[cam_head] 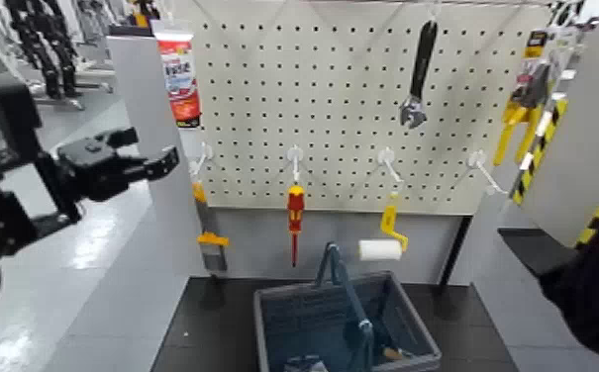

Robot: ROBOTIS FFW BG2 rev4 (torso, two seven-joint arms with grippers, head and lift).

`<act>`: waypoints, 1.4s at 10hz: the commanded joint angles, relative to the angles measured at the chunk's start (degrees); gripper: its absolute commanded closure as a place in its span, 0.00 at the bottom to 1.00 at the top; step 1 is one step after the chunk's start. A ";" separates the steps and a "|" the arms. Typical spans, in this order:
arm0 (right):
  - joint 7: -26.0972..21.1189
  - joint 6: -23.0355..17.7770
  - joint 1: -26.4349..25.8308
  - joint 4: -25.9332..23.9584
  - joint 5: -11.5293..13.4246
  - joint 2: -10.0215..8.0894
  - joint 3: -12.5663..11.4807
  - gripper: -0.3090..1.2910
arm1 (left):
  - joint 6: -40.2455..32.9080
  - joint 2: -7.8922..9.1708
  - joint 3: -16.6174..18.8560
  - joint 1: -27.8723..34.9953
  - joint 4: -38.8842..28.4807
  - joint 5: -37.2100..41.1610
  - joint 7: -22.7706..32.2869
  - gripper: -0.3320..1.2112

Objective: Put the red glue tube into the crate.

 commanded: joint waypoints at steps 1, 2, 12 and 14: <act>0.18 -0.29 -0.13 0.00 0.00 7.03 0.00 0.21 | -0.26 0.53 -0.42 -4.83 3.27 -0.66 -2.27 0.31; 0.18 -0.29 -0.13 0.00 0.00 6.94 0.00 0.21 | -0.79 0.79 -0.24 -6.59 5.03 -0.84 -3.85 0.31; 0.88 -0.37 -0.75 0.26 -0.09 6.86 0.09 0.21 | -3.60 2.20 -11.14 -24.17 25.60 -1.63 -20.11 0.35; 0.88 -0.37 -0.75 0.26 -0.09 6.86 0.09 0.21 | -3.16 2.11 -12.10 -24.78 25.60 -1.80 -20.46 0.88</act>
